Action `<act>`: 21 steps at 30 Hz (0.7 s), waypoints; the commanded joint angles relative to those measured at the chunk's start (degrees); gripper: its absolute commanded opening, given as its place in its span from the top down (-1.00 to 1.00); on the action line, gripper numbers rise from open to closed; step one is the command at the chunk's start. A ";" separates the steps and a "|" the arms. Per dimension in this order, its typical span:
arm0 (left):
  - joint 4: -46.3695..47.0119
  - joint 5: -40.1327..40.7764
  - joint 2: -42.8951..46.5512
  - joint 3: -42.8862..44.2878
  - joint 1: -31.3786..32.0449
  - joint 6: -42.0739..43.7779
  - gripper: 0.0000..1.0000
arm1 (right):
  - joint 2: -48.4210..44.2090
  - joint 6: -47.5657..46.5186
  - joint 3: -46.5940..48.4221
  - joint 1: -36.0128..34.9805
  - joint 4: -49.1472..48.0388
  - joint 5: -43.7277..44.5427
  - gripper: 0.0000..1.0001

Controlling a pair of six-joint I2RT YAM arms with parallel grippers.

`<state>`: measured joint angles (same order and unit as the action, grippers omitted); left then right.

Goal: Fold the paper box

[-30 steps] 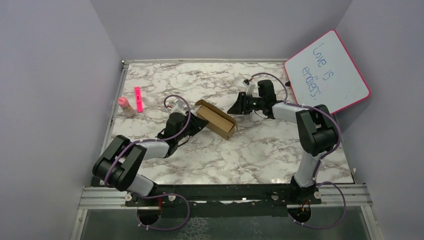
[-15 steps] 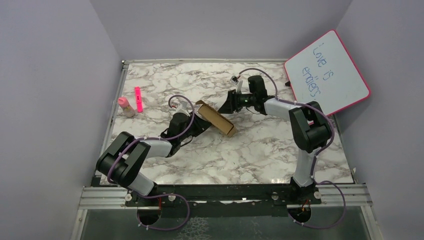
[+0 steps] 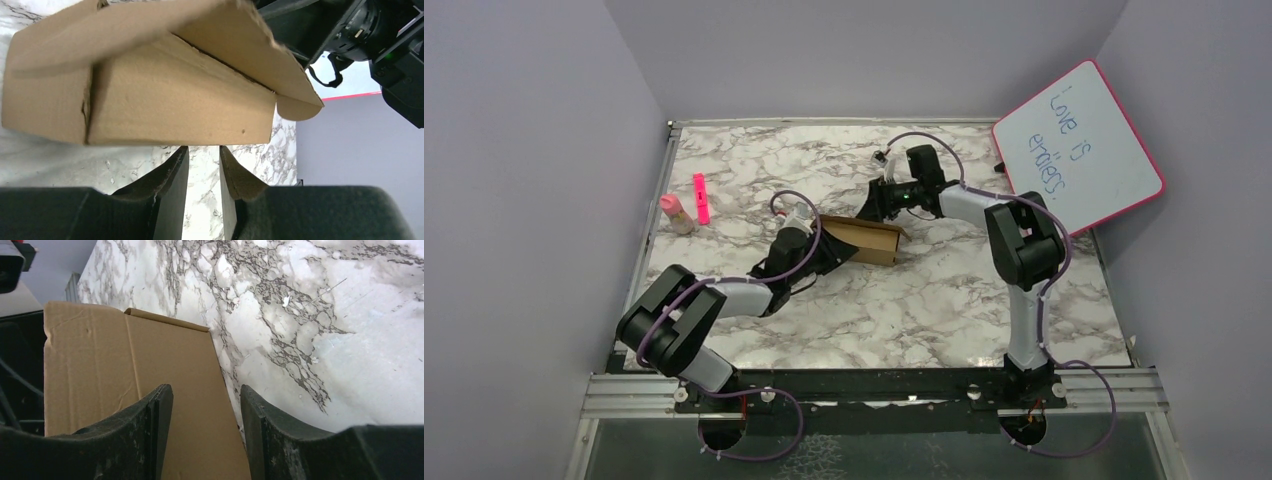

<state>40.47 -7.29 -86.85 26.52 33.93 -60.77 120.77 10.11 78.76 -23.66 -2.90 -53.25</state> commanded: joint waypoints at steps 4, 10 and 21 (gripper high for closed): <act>-0.39 4.21 7.10 -2.15 0.02 4.12 0.35 | -2.94 -6.21 3.93 0.91 8.75 9.29 -0.20; -14.08 4.33 15.25 -1.03 -2.47 13.51 0.12 | -11.18 -6.54 0.35 3.14 10.02 20.77 -0.31; -45.29 4.79 25.01 12.73 -9.43 36.25 -0.36 | -31.61 -5.80 -13.24 3.17 11.44 37.39 -0.53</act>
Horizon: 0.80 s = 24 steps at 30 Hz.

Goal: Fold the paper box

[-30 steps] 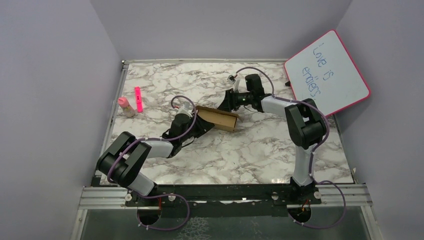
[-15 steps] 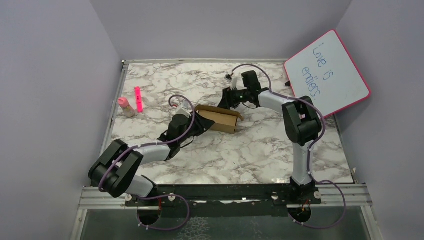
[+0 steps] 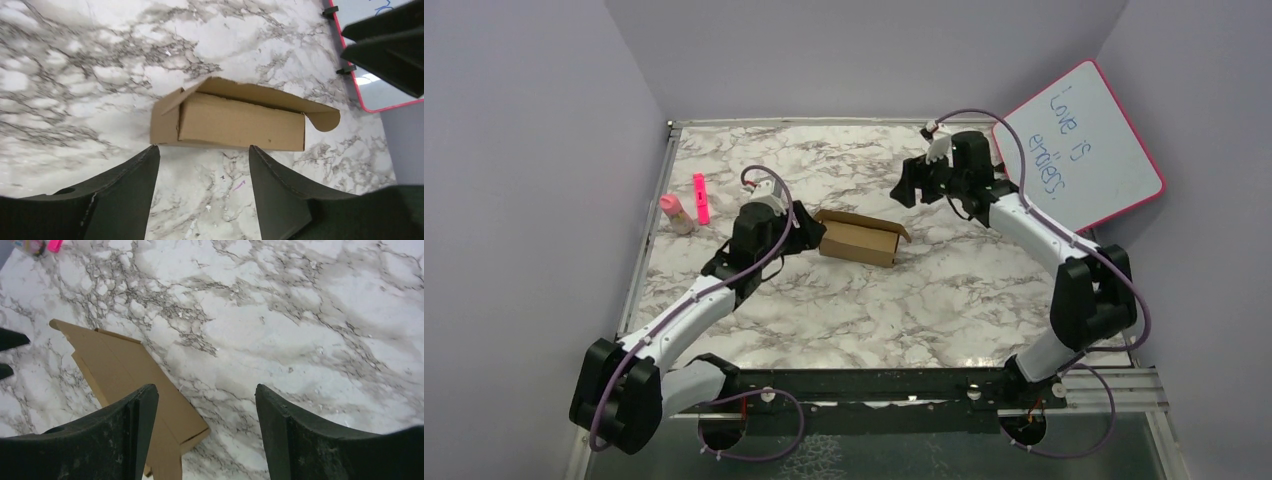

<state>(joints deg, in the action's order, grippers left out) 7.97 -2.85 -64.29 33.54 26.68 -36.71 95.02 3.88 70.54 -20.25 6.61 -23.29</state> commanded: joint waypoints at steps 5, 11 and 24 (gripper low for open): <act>-17.70 -6.91 -0.19 11.82 -6.40 21.54 -0.44 | -15.81 1.79 -11.19 -0.26 3.41 10.44 -0.55; -23.55 -14.29 -5.68 20.32 -9.59 32.59 -0.44 | -24.70 2.94 -16.71 -0.29 5.06 8.64 -0.54; -27.19 -22.22 -14.72 26.49 -9.69 41.18 -0.40 | -27.09 1.64 -20.98 -4.91 5.36 9.43 -0.49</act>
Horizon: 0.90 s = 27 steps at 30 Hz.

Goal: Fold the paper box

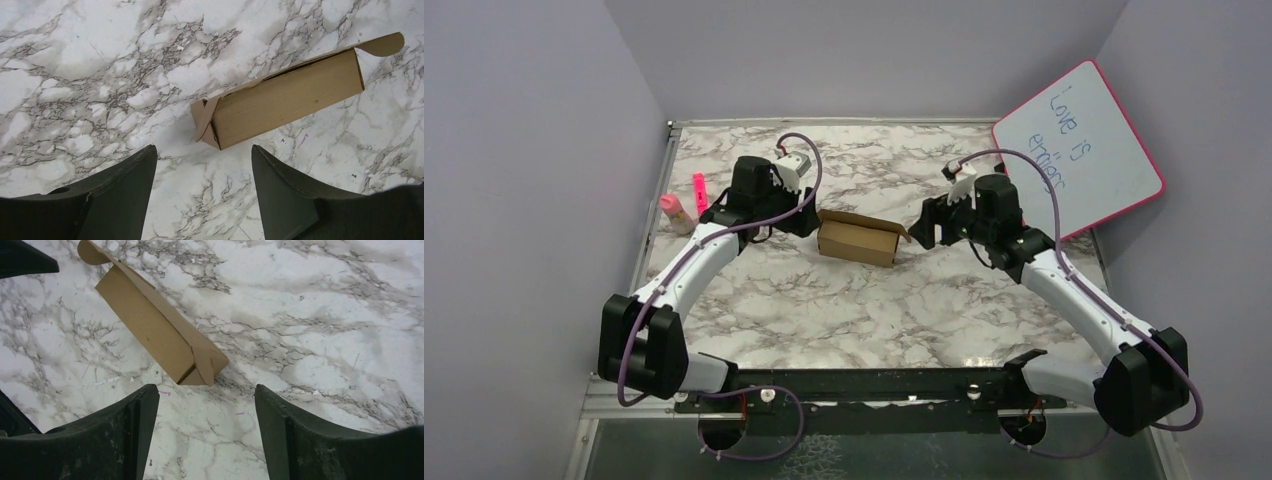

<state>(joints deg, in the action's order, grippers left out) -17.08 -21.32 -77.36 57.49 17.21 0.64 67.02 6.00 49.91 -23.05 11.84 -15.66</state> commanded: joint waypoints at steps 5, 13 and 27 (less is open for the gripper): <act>-2.48 -5.12 -3.95 4.02 -0.25 4.36 -0.33 | 4.22 -1.26 0.64 -3.96 -1.65 4.06 -0.38; -3.98 -7.08 -7.76 6.67 -0.25 4.98 -0.10 | 8.08 -2.81 2.54 -6.29 -1.82 7.71 0.03; -4.19 -10.40 -9.57 7.55 -0.21 4.43 0.42 | 11.72 -4.06 5.93 -8.45 -1.40 9.37 0.46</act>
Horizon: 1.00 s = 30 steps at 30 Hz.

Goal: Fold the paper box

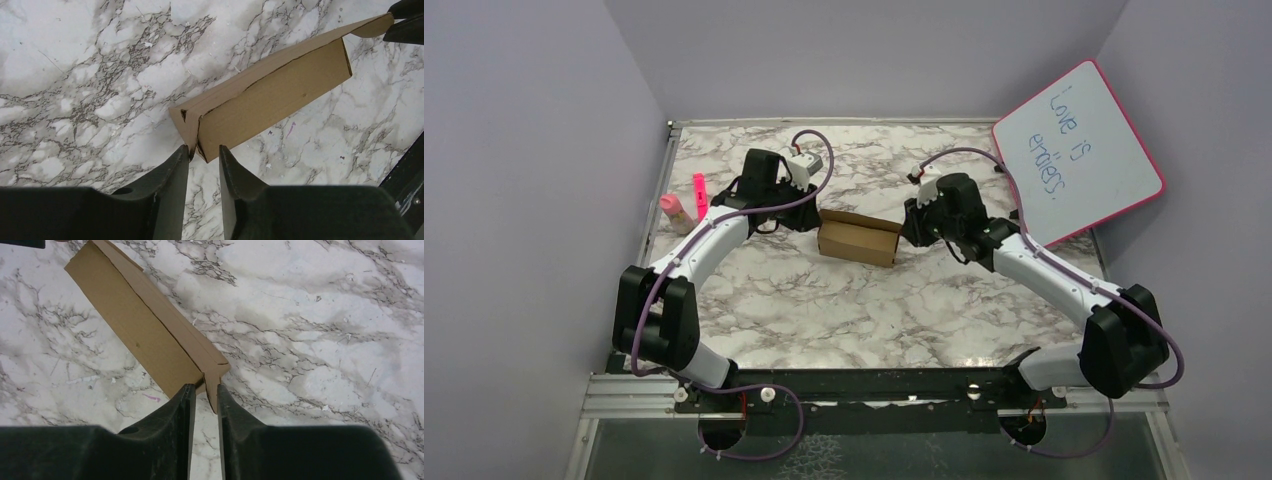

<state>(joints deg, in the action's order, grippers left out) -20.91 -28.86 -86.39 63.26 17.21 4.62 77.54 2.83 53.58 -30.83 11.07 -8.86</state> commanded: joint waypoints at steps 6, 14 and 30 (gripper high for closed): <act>-0.31 -2.75 -0.06 1.48 -0.16 -1.86 0.63 | 1.52 0.07 2.72 -1.46 -0.16 4.96 0.67; 2.53 1.00 3.12 -1.38 1.30 -8.90 0.76 | 2.51 1.77 3.66 -2.96 0.01 8.53 0.86; 12.71 8.82 7.42 -10.19 7.18 -22.15 0.80 | 6.22 11.17 6.59 -6.49 2.62 16.85 0.86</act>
<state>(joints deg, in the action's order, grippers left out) -11.66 -21.50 -80.42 54.24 23.20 -14.76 82.63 10.57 58.22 -36.07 12.36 6.20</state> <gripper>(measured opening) 0.103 0.072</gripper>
